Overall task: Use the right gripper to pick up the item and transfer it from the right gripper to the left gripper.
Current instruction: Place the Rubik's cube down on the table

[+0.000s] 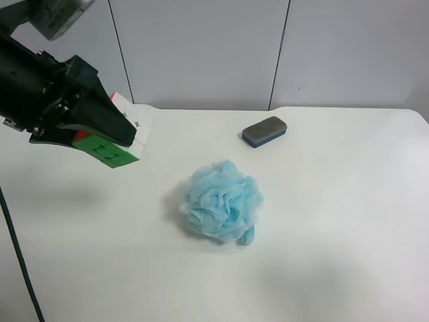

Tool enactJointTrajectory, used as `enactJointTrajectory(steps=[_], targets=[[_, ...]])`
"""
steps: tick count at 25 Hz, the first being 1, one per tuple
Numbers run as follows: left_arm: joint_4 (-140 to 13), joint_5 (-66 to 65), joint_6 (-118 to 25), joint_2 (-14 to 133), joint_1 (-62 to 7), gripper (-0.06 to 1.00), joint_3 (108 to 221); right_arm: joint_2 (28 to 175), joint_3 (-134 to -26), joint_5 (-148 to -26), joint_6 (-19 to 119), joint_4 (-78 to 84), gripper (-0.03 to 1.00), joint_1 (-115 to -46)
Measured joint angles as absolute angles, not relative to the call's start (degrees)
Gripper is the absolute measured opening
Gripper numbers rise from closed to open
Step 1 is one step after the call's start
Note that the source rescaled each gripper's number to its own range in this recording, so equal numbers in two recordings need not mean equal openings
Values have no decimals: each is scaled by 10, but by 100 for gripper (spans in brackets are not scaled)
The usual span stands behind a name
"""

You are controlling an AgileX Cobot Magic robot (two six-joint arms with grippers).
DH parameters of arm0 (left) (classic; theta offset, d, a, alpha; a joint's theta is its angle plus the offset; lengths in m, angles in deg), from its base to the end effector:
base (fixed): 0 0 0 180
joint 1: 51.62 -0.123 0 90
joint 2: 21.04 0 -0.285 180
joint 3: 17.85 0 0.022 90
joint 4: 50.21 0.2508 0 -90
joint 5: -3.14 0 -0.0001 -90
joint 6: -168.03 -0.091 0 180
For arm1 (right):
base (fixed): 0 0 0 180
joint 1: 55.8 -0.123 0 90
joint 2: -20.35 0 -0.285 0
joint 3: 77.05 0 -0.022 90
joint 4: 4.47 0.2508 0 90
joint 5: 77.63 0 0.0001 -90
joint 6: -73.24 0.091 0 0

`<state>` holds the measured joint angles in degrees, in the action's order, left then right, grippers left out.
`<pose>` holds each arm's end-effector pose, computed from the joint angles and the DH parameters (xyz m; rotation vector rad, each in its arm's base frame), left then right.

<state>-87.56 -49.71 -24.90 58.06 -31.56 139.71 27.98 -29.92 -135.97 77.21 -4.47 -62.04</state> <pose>0.2089 -0.1232 0.3067 0.3812 2.5928 -0.8543 -0.0066 -0.0007 0.2877 -0.0391 1.9754 0.1161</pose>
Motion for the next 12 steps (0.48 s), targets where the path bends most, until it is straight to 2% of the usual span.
enactJointTrajectory(steps=[12], targets=[[-547,-411,-125,658,-316,1,1397,280,-299,-1360,772,-45,100,-620]])
